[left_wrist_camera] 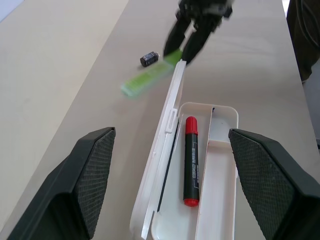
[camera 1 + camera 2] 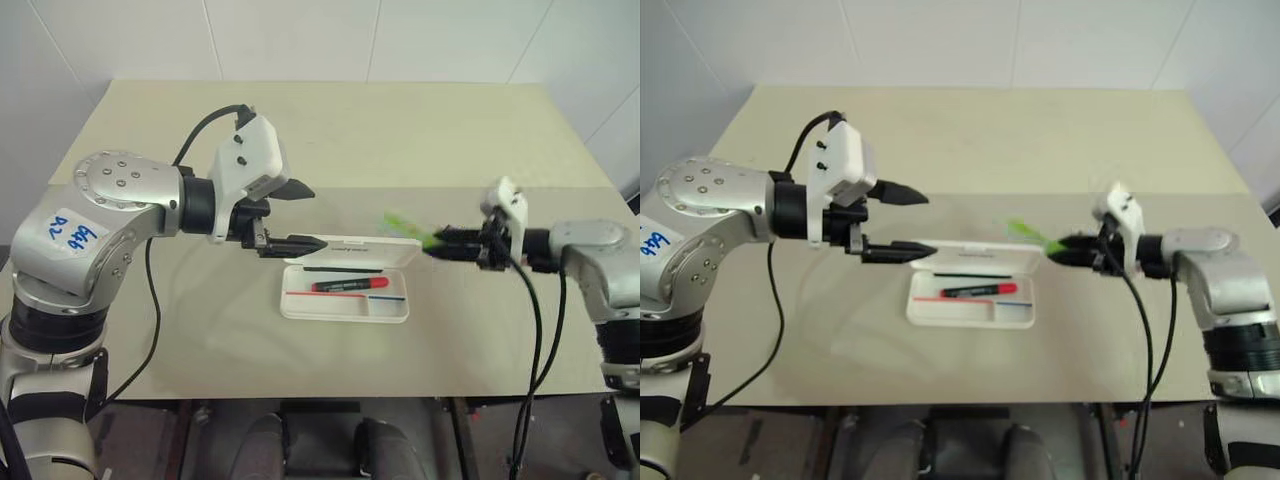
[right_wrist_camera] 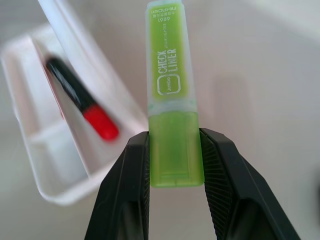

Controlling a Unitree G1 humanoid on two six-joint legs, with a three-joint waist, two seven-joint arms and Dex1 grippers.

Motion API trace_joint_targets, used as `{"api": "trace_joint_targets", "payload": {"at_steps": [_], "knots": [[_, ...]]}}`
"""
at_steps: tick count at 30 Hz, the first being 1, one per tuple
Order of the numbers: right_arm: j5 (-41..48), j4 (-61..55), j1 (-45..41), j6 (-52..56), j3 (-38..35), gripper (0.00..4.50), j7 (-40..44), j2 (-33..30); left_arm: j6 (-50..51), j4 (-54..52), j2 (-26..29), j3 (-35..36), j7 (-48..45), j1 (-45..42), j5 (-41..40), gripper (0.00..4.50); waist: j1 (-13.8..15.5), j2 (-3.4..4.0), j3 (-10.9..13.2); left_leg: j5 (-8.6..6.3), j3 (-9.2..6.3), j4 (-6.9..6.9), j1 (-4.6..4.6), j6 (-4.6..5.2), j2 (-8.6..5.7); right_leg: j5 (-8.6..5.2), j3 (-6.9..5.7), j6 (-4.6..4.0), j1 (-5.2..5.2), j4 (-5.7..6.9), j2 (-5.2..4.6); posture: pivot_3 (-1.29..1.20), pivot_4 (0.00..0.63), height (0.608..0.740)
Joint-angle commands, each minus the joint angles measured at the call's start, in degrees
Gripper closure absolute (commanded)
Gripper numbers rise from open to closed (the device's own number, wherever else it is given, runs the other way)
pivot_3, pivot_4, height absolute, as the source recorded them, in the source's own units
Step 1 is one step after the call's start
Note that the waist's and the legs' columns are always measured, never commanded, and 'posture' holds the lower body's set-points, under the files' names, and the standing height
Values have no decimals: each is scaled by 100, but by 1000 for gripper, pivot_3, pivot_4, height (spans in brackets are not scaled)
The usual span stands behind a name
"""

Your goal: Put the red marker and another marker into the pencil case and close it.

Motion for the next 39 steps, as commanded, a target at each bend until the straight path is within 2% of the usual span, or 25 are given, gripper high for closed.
{"api": "trace_joint_targets", "payload": {"at_steps": [1,6,11,14,21,30,39], "knots": [[611,-603,-474,154,-500,3429,261,-234,-210,27,210,258,-29,86,-13,620,0,0,0,0,0,-3,-1,0,1,0,0,0,-2,1,0,0,150,740],[1299,-1235,-767,488,-640,3429,400,-216,-397,-22,449,304,-57,386,-2,620,5,-1,1,-3,2,-16,-3,-3,4,0,-1,0,0,1,5,0,150,740],[1744,-2172,-538,848,-180,3429,498,-151,-581,-116,828,364,-299,725,-31,620,10,0,0,-3,2,-9,-2,-3,6,0,0,0,-2,8,5,0,150,740],[1369,-2444,-311,693,593,3429,589,-114,-796,-198,1218,334,-539,1088,67,620,-22,-4,-2,-4,3,-8,0,-3,6,0,2,0,-2,8,5,0,150,740],[693,-2281,-196,230,1524,3429,578,198,-1049,-514,1701,349,-736,1795,134,620,-39,-6,-2,-4,17,-9,-12,-2,6,0,18,0,-29,30,5,0,150,740],[-346,-1547,-222,-501,2425,3429,642,719,-818,-845,1666,394,-528,1979,31,620,-101,-8,-3,-4,23,-8,-13,-2,7,-1,27,-1,-40,40,7,0,150,740],[-957,-1094,-231,-941,2688,3429,588,1103,-569,-1052,1771,632,-391,2196,-137,620,-107,-8,-3,-4,35,-10,-15,-3,8,-1,40,-2,-54,47,8,0,150,740]]}}
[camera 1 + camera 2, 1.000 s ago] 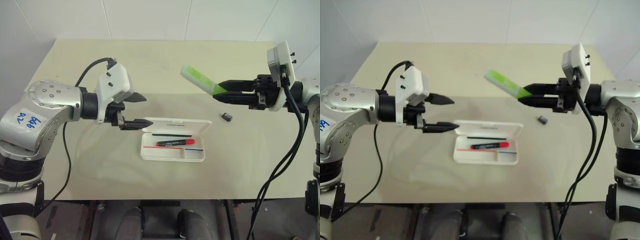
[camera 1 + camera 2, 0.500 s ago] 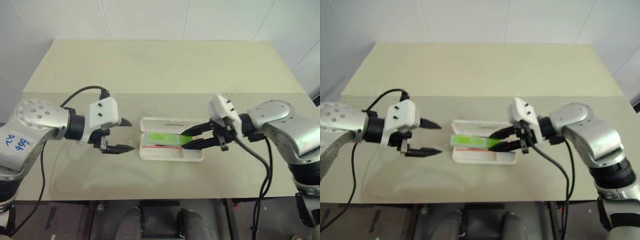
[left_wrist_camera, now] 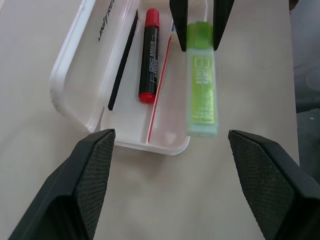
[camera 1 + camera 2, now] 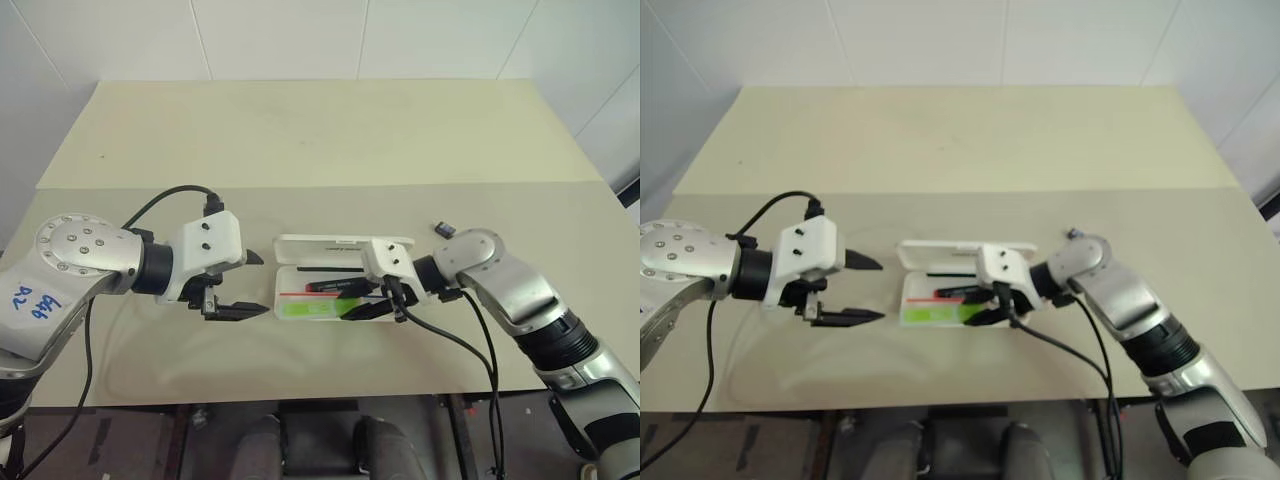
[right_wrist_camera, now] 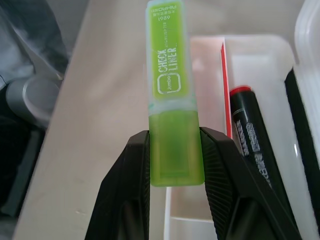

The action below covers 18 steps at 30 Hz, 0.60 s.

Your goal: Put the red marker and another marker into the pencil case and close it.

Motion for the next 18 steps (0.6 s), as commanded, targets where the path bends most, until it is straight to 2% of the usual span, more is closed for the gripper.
{"api": "trace_joint_targets", "payload": {"at_steps": [1,18], "knots": [[-92,-34,-63,-122,-51,3429,-7,119,103,-295,107,273,71,107,-127,620,0,0,0,0,0,0,0,0,0,0,0,0,0,0,0,0,150,740],[-272,129,-20,15,-179,3429,-71,271,277,-462,69,355,268,196,-272,620,1,0,0,0,5,1,1,0,1,0,7,0,-3,3,1,0,150,740]]}}
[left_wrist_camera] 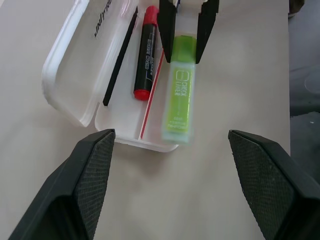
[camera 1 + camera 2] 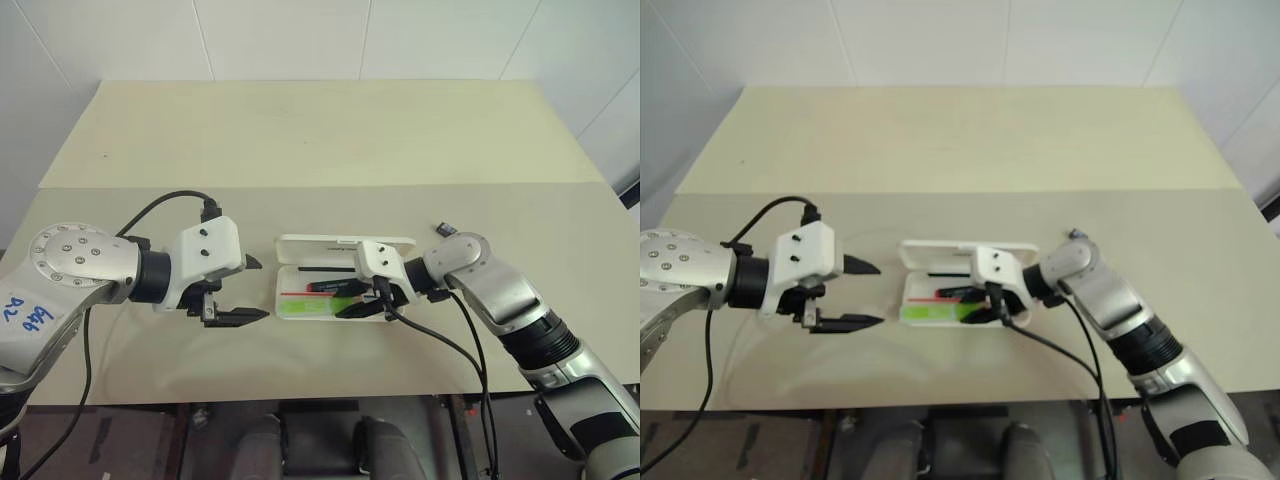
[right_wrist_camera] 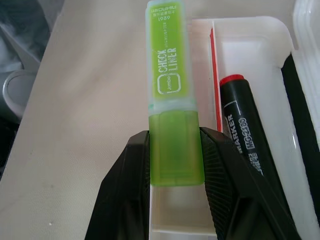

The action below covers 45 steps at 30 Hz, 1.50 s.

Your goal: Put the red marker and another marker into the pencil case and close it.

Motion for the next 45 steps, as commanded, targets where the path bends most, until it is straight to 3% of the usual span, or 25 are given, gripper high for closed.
{"api": "trace_joint_targets", "payload": {"at_steps": [1,10,11,18,21,25,32,38,45], "knots": [[40,-141,4,31,-179,3429,-24,-12,-8,-100,56,165,50,3,-72,620,0,0,0,0,0,0,0,0,0,0,0,0,0,0,0,0,150,740],[71,-245,178,180,-282,177,-104,-124,-29,-96,32,130,70,-13,-101,620,1,0,0,0,1,0,0,0,0,0,1,0,0,0,0,0,150,740],[82,-267,200,186,-297,24,-99,-148,-31,-96,29,129,69,-16,-104,620,0,0,0,0,1,0,0,0,0,0,1,0,0,0,0,0,150,740],[1096,-1051,577,484,-1101,24,562,-806,-97,-154,19,245,0,32,-202,620,24,-1,0,0,2,-1,-1,0,0,0,2,0,-1,-3,-1,0,150,740],[1595,-1279,1046,574,-1691,24,967,-1410,-111,-210,5,294,-5,83,-280,620,29,-3,-1,-1,1,-1,1,2,0,0,1,0,4,-5,-1,0,150,740],[1507,-401,1188,381,-2287,24,812,-1847,-140,-141,-58,230,43,-35,-342,620,3,-4,-2,-2,3,6,4,3,0,0,3,0,5,-6,-2,0,150,740],[161,3393,-656,-565,-2288,24,-1088,-1073,-259,157,-197,-167,-5,-463,-195,620,-83,-7,-4,0,35,13,20,0,7,0,36,-2,-9,0,5,0,150,740],[-377,4258,-979,-1132,-2076,24,-1285,-636,-281,387,-590,-243,353,-926,-124,620,-53,-6,-4,0,37,-9,6,-3,9,-1,30,-3,-12,-4,6,0,150,740],[-728,5243,-1311,-1594,-2121,24,-1707,-357,-77,1519,-1261,-643,921,-2266,321,620,-7,-6,-3,0,33,16,7,-3,9,0,28,-2,-9,11,6,0,150,740]]}}
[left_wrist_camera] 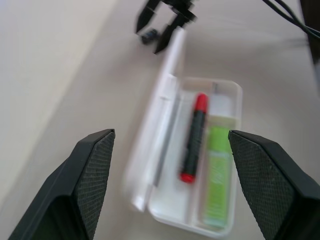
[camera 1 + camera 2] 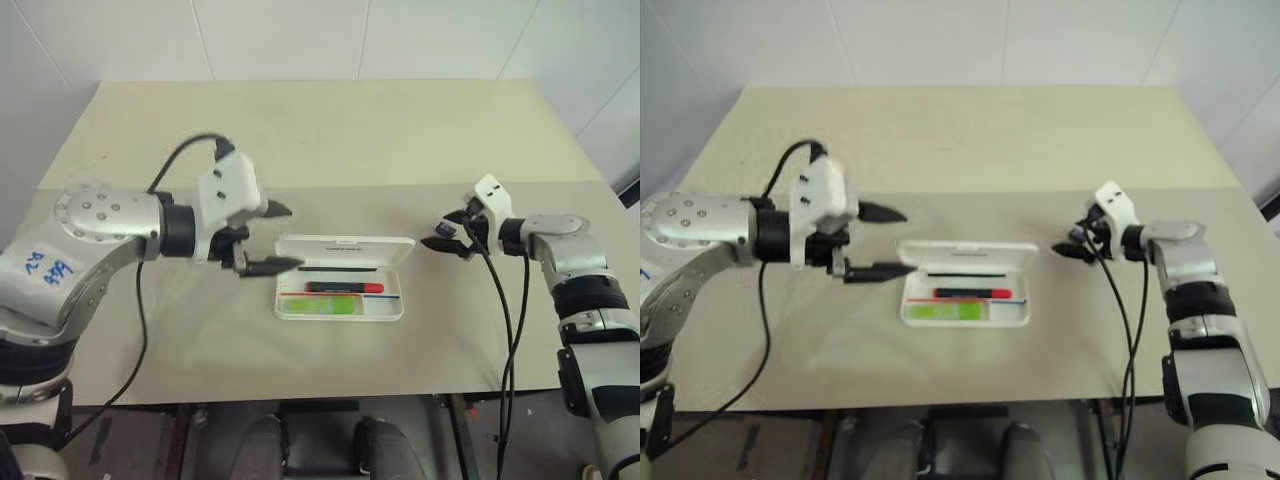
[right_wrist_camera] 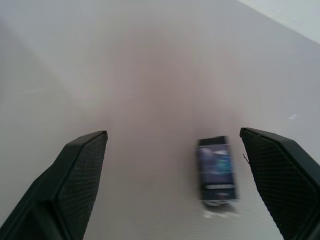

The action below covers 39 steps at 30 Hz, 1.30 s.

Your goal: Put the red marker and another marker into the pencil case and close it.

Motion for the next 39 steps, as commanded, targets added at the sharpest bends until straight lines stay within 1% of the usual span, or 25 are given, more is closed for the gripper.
{"api": "trace_joint_targets", "payload": {"at_steps": [1,4,8,10,11,12,14,18,20,22,25,27,29,31,32,34,39], "knots": [[-114,370,-189,-248,-133,24,-175,56,74,606,-94,-368,174,-645,471,620,-8,0,0,0,1,-3,0,0,-1,0,0,0,0,-2,0,0,150,740],[-158,616,-246,-319,-177,24,-184,95,98,970,-243,-828,86,-1042,748,620,-9,1,0,0,4,-17,0,0,-2,0,1,0,-1,-9,0,0,150,740],[-235,844,-275,-273,-192,24,-307,124,89,1134,-517,-1087,-83,-1262,813,620,-11,0,0,0,5,-13,0,-1,-1,0,1,0,-1,-6,0,0,150,740],[-177,885,-281,-132,-242,24,-306,135,72,1110,-589,-1109,-146,-1264,802,620,-12,0,0,0,4,-8,0,-1,0,0,2,0,-1,-1,0,0,150,740],[-169,894,-283,-80,-254,424,-316,136,75,1079,-606,-1102,-178,-1258,789,620,-12,1,0,0,4,-6,1,-1,0,0,2,0,-1,1,0,0,150,740],[-178,882,-271,-59,-254,659,-309,131,84,1047,-619,-1090,-202,-1252,776,620,-12,0,0,0,4,-6,1,-1,0,0,2,0,-1,2,0,0,150,740],[-182,785,-206,-50,-275,1322,-261,108,104,1011,-634,-1064,-213,-1247,770,620,-7,0,0,0,3,-6,1,-1,0,0,2,0,-1,0,0,0,150,740],[-111,495,-106,36,-357,2772,-83,28,76,1016,-665,-1028,-216,-1267,780,620,-10,0,0,0,4,-6,0,-1,0,0,2,0,-1,-1,0,0,150,740],[-43,264,-38,78,-411,3490,65,-65,56,1008,-696,-1005,-214,-1281,765,620,-6,0,0,0,3,-6,1,-1,0,0,2,0,-1,1,0,0,150,740],[172,-345,151,477,-466,4110,542,-305,48,1006,-679,-951,-222,-1284,758,620,7,1,0,0,3,-6,0,0,0,0,2,0,-1,0,-1,0,150,740],[577,-2015,869,1347,-407,4118,1393,-883,5,975,-490,-750,-344,-1176,709,620,29,8,4,-1,2,-7,-7,0,-1,0,-1,1,-3,-6,-1,0,150,740],[885,-3089,1373,1795,-422,4118,1746,-1246,-50,862,-323,-633,-513,-1033,628,620,22,8,5,-1,0,-10,-10,0,-1,-1,-2,1,-6,-8,0,0,150,740],[1146,-3797,1684,2116,-481,4118,1896,-1462,-103,778,-214,-566,-624,-931,589,620,-11,9,4,-2,1,-8,-8,0,0,-1,-2,1,-6,-4,0,0,150,740],[1439,-4668,1982,2347,-468,4118,2083,-1658,-462,586,-56,-410,-931,-724,520,620,-36,9,4,-2,6,-4,6,1,0,0,6,1,-1,2,1,0,150,740],[1605,-5111,2057,2487,-420,4118,2112,-1649,-585,440,-13,-276,-1075,-605,409,620,-48,9,4,-3,6,-2,8,0,1,-1,8,1,-2,1,2,0,150,740],[1796,-5592,2119,2678,-369,4118,2060,-1597,-699,271,34,-142,-1218,-462,292,620,-52,9,4,-4,6,-5,9,-2,8,-1,9,0,-2,5,7,0,150,740],[2009,-6132,1892,2993,117,4118,1604,-870,-788,-173,260,-162,-1528,-148,161,620,6,4,2,-7,6,5,6,0,7,-1,9,0,1,2,6,0,150,740]]}}
